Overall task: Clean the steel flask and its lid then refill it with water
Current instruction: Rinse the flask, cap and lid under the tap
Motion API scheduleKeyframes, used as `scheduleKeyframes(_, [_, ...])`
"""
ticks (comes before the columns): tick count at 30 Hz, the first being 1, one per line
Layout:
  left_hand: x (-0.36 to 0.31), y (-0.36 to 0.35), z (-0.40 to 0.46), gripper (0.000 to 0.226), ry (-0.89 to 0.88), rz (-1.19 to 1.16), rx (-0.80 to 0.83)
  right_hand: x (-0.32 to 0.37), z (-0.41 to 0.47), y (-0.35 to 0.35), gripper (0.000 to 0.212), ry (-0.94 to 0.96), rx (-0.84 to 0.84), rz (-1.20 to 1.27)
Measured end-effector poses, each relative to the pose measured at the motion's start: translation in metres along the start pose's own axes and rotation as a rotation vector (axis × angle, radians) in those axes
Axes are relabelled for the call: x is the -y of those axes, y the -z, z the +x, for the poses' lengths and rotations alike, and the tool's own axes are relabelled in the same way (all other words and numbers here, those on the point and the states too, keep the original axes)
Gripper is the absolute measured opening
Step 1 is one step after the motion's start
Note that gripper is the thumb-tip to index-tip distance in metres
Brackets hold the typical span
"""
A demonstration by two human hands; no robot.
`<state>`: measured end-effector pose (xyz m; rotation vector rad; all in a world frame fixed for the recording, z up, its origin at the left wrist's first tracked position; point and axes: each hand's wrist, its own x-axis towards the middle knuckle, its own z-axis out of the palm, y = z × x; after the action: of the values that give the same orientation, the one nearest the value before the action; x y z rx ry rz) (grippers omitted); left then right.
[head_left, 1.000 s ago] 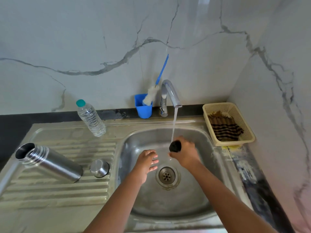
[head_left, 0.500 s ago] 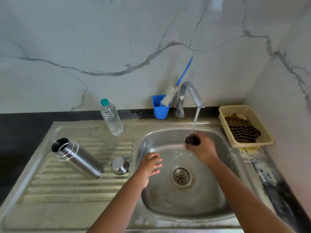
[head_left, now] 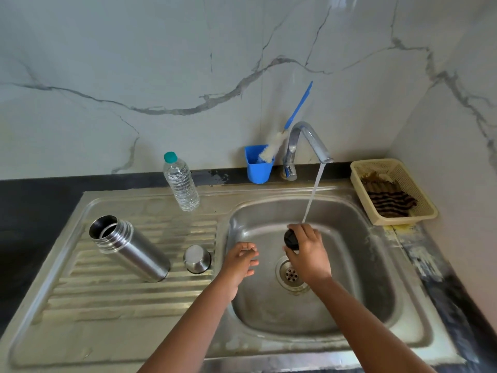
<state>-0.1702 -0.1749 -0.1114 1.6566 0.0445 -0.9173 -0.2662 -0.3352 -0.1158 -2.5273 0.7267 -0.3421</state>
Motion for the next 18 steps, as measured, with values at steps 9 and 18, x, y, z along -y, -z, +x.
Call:
scheduleKeyframes(9, [0.003,0.021,-0.015,0.007,-0.143,-0.067,-0.029,0.06,0.016,0.045,0.039,0.334,-0.591,0.058])
scheduleKeyframes(18, [0.015,0.035,-0.031,0.015,-0.175,-0.047,-0.025,0.019,-0.03,-0.022,0.046,0.023,0.168,-0.174])
